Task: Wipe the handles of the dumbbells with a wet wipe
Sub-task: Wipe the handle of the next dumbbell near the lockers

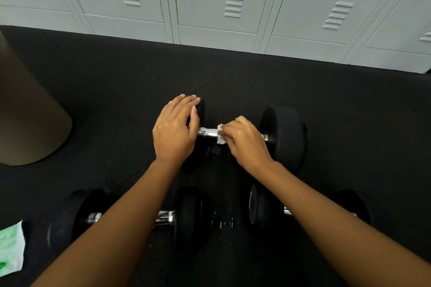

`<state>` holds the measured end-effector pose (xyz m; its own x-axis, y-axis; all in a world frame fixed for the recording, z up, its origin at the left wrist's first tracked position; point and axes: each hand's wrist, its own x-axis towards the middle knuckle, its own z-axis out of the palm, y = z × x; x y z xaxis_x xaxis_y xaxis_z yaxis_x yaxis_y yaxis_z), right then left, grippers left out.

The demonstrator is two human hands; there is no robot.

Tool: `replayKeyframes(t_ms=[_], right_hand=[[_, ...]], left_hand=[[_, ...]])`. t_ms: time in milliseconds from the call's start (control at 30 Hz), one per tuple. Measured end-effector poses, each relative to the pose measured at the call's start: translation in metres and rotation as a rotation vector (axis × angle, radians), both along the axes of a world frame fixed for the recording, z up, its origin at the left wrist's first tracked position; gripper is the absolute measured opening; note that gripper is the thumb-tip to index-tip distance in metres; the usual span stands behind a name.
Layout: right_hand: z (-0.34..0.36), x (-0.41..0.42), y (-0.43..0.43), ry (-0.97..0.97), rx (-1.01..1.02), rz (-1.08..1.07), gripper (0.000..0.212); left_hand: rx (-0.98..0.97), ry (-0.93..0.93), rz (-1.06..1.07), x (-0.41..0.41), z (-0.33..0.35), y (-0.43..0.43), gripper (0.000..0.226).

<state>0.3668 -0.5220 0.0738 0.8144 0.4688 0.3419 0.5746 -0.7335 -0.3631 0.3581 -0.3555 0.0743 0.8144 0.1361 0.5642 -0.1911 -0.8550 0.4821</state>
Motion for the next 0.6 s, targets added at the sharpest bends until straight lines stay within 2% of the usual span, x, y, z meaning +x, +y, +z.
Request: replayKeyframes(t_ms=[200,300,467,533,600], right_hand=[[0.006,0.017,0.013,0.367,0.096,-0.28,0.019],[0.005,0.014,0.014,0.308,0.035,-0.251,0.016],[0.001,-0.005,0.006,-0.003,-0.016,-0.028,0.021],[0.002,-0.003,0.007,0.033,0.004,-0.046,0.017],[0.007,0.005,0.013,0.18,0.024,-0.145,0.016]], left_hand=[[0.007,0.007,0.001,0.0,0.001,0.0,0.037],[0.003,0.009,0.003,0.0,0.001,0.0,0.037],[0.003,0.013,0.004,0.0,0.001,0.001,0.036],[0.005,0.015,0.0,0.0,0.001,0.0,0.036],[0.004,0.018,-0.003,0.0,0.001,0.001,0.037]])
